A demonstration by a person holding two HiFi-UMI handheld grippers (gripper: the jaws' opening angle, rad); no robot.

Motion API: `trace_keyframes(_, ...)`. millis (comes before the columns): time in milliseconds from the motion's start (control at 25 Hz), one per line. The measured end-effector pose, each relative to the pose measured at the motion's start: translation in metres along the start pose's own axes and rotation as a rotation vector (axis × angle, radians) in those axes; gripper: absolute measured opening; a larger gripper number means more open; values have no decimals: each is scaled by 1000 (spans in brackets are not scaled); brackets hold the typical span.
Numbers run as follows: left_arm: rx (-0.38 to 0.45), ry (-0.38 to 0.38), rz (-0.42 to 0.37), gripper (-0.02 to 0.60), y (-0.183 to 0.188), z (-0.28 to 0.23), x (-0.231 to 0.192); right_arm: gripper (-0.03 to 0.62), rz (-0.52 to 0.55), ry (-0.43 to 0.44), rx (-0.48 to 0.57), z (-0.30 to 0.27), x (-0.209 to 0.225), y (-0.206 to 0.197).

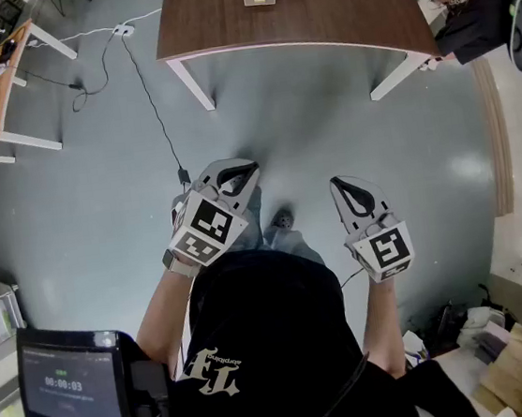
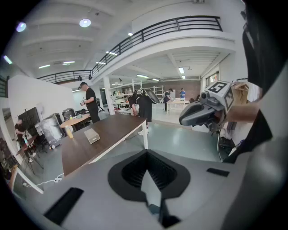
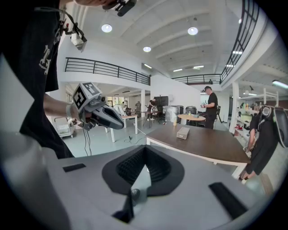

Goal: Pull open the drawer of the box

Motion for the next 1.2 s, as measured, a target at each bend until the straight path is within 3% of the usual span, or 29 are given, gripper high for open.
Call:
trace_keyframes(240,20,18,-14,6,7,1,-4,-12,75,14,12,-4,-3,20)
trace_keyframes(480,44,-9,-21,6,11,-12,-40,-12,224,38,-104,-41,-11,16)
trace_keyframes(960,42,-159,-10,6,17,-58,-68,-12,214,55,-150,-97,8,11)
trace_keyframes(1200,-16,-231,50,6,-3,-57,-49,-12,222,58,-156,-102,5,19)
Point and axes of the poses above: the fingertips, and each gripper's own axes: z backward along the fingers, x to its right, y out of its top, the point moved 5 cm from there along z, backward along the fingers, and after that the axes turned 9 degrees about -y, right-handed, at the moved point
